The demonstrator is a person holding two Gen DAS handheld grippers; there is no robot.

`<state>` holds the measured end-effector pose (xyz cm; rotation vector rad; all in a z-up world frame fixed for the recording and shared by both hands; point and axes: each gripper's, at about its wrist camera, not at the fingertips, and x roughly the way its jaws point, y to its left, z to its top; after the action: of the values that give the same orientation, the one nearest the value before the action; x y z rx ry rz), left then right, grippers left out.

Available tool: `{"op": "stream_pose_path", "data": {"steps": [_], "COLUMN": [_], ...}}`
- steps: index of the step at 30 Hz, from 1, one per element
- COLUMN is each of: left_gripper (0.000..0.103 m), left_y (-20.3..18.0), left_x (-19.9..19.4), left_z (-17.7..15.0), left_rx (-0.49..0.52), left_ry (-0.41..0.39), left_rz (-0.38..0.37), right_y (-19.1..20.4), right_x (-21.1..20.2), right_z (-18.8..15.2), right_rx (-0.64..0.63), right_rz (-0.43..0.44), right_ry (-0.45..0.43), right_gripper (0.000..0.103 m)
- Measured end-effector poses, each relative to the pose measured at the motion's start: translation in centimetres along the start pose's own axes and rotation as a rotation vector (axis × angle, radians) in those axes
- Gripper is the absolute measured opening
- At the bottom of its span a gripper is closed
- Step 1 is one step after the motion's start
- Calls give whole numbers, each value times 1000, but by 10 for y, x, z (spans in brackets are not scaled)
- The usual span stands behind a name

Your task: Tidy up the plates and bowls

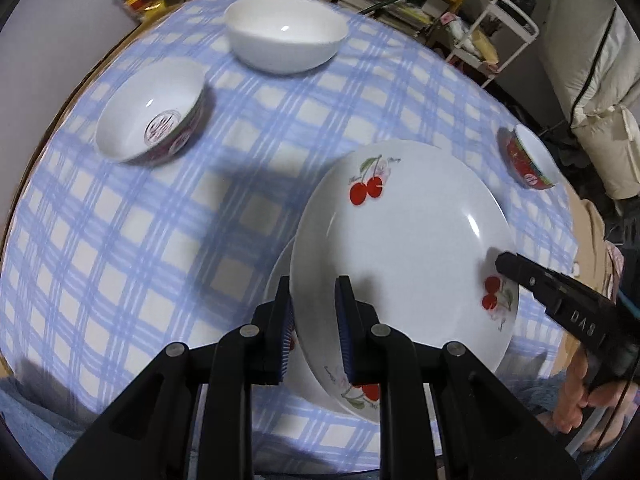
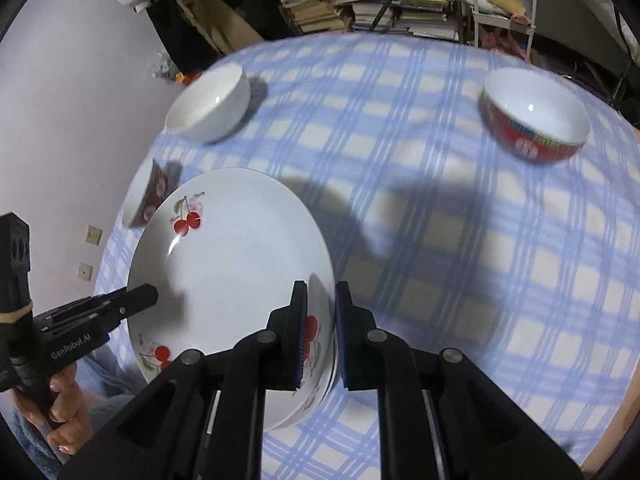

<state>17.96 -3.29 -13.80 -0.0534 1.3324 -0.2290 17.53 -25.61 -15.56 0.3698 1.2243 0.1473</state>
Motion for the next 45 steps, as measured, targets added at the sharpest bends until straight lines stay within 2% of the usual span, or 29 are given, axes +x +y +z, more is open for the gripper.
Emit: {"op": "stream_pose_path", "data": {"steps": [9,12,17,20,22,26,39,45], "left_gripper": [19,19,19,19,19,19,19,19], "left_y": [6,7,1,-1,0,0,-8,-15], "left_x": [8,13,23,31,34,36,41,42], "left_z": [-16,-21,-23,-24,-26,-26,-29,-31], "left_rx": [6,12,28,27,34,28,51,98], "left_ry": [11,24,48,67,67,71,61,39], "left_rz": [49,35,48,64,89,89,160,211], "right_y": [18,19,24,32,29,22,20,19], "right_x": [12,14,18,25,27,29,29,31], "right_z": [-26,-35,-48,-52,-50,-50,-57,-57], "right_rx": [-43,-24,-52,-161,-156,-113,-93,-72], "right_rz": [-75,-84,-179,-265,-241,-196,-193,-183], "right_ry": [-4,-10,-40,-45,-39,-46,-74,-74], "right_gripper": [15,15,15,15,14,15,15,15]}}
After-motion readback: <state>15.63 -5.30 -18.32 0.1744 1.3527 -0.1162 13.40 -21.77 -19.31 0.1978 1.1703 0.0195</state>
